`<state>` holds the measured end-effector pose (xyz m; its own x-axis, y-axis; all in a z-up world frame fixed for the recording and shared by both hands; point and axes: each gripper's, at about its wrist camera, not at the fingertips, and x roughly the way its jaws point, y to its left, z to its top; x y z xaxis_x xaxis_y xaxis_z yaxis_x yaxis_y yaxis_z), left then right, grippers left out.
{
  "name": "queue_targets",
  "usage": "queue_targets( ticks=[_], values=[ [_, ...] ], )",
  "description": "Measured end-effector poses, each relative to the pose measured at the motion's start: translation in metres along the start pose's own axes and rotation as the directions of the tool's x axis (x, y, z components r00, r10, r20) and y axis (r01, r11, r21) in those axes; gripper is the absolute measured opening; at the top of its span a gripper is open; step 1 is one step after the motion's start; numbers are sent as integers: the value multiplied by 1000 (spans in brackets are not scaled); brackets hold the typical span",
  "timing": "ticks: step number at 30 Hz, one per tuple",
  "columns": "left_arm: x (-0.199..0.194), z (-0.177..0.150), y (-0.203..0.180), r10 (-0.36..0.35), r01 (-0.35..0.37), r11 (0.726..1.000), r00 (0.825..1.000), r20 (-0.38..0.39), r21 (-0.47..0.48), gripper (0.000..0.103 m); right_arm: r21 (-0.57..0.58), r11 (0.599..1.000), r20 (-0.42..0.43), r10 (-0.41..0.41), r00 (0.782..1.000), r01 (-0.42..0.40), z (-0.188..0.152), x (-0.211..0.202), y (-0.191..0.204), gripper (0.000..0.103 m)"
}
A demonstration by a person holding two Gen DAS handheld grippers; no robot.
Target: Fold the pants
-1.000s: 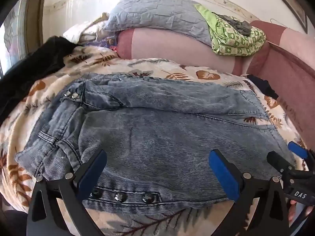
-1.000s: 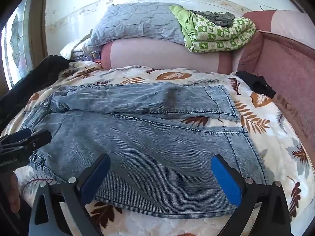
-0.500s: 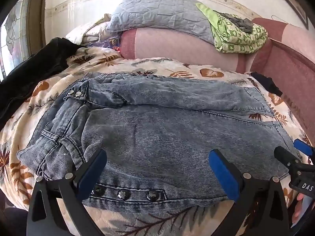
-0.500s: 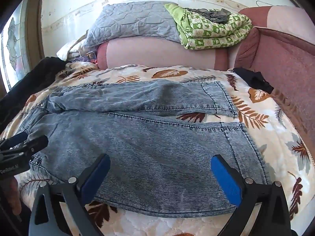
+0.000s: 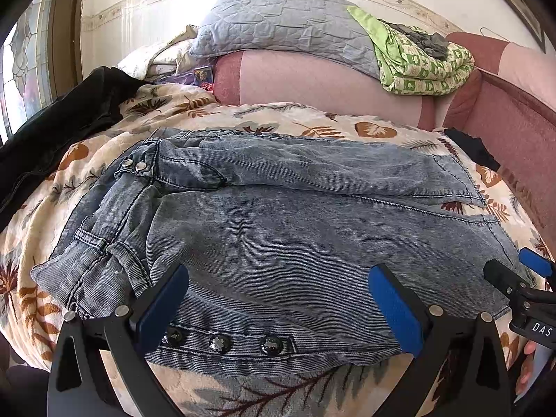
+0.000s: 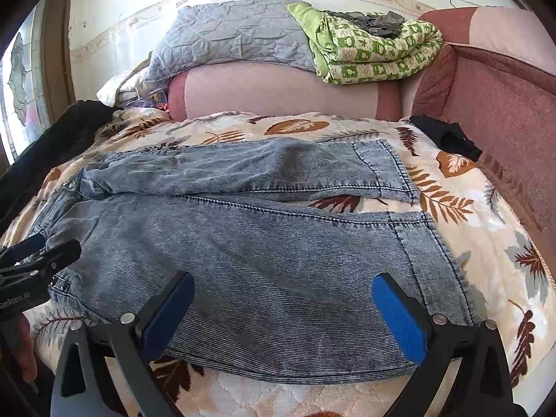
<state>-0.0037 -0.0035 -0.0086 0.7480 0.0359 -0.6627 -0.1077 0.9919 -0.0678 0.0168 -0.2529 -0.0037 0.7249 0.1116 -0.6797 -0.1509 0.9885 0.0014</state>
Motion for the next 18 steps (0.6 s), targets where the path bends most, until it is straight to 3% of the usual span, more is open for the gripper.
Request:
queue_targets(
  ticks=[18],
  values=[
    [0, -3, 1, 0, 0, 1000, 1000, 6, 0, 103, 3, 1000, 4, 0, 1000, 0, 0, -1, 0, 103]
  ],
)
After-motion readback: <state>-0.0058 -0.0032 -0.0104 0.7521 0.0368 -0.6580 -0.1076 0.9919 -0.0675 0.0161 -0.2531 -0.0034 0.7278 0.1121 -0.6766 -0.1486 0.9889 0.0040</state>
